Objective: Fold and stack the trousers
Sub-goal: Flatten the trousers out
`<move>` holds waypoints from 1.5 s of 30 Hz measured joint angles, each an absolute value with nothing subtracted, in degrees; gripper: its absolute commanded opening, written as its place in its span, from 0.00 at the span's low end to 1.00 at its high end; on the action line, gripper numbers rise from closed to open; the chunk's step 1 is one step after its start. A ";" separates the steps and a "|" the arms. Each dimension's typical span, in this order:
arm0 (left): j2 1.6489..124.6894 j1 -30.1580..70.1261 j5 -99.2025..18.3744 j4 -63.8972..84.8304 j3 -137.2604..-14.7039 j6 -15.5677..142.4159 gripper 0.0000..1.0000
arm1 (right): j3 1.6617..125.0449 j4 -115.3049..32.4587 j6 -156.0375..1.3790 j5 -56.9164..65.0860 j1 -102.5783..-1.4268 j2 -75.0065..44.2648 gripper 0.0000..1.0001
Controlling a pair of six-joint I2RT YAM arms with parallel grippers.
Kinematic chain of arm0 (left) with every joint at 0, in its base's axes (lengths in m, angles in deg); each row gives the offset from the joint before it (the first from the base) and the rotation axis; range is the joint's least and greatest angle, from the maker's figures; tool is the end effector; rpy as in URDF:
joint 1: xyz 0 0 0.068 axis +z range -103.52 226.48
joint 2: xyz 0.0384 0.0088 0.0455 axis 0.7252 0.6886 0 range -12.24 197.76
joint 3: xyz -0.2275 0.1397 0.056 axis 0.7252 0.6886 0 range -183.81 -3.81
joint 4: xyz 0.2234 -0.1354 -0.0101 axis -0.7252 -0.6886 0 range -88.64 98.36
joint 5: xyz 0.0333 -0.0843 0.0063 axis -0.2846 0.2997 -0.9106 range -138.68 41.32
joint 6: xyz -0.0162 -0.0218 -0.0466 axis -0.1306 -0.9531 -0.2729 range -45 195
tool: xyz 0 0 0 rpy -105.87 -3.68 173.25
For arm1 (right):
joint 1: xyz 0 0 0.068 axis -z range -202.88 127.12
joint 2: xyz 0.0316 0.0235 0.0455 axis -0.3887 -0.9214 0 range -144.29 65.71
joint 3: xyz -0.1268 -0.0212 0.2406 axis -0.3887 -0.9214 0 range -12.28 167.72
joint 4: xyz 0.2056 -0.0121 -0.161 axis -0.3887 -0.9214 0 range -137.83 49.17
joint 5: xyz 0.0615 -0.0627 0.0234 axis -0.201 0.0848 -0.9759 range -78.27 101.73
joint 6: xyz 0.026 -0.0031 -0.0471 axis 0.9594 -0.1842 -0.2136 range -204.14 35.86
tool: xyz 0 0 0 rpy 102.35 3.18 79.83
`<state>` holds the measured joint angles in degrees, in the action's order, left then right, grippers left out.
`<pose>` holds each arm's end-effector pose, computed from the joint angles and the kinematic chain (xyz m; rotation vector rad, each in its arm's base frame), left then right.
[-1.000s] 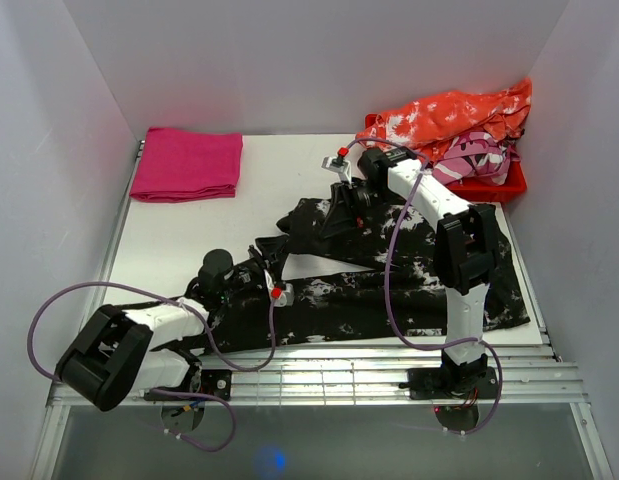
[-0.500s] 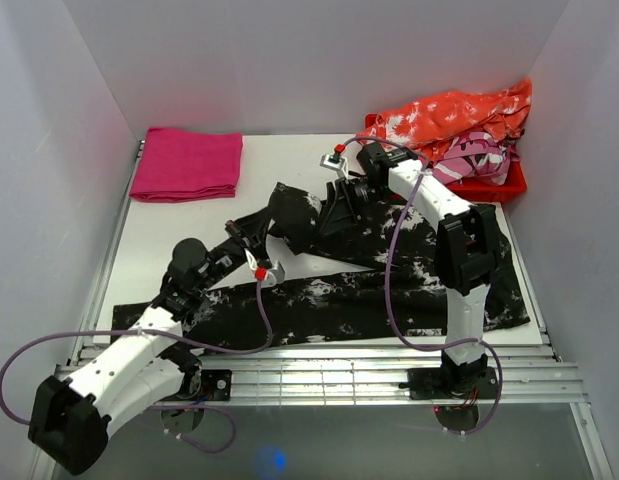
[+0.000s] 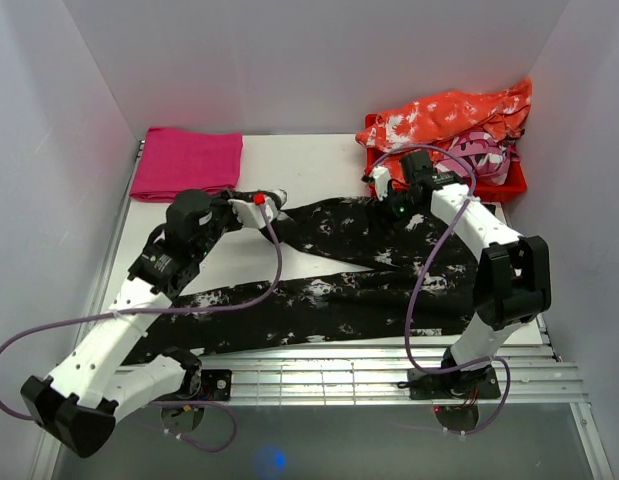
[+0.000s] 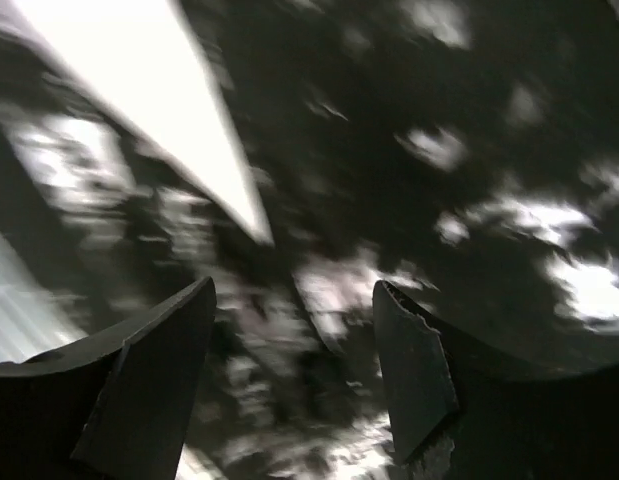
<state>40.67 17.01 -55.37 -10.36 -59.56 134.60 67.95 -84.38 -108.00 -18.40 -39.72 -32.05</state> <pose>0.1829 -0.0986 0.3662 1.2532 1.3915 0.4726 0.3374 0.1209 0.2668 -1.0478 2.3183 0.6417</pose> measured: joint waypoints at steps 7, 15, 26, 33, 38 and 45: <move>62.61 30.04 -65.76 -42.73 -80.32 113.57 0.00 | 48.78 -75.11 -118.23 4.70 -37.47 -30.76 0.68; 67.62 59.28 -62.59 -60.04 -85.74 114.62 0.00 | 45.78 -69.86 -123.67 7.93 -28.07 -31.17 0.67; 91.40 68.59 -58.67 -49.61 -89.35 123.06 0.00 | 44.95 -69.23 -125.51 6.69 -26.95 -30.45 0.68; 107.51 67.39 -55.24 -44.15 -102.97 121.68 0.68 | 46.94 -71.90 -124.59 5.73 -26.49 -31.24 0.70; 101.69 66.87 -50.06 -45.00 -101.11 120.63 0.77 | 50.94 -77.06 -123.72 4.59 -25.77 -30.38 0.93; 72.25 66.89 -40.97 -53.39 -75.89 121.09 0.52 | 57.80 -87.09 -128.59 1.03 -22.14 -22.82 0.92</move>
<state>72.25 66.89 -40.97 -53.39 -75.89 121.09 57.80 -87.09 -128.59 1.03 -22.14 -22.82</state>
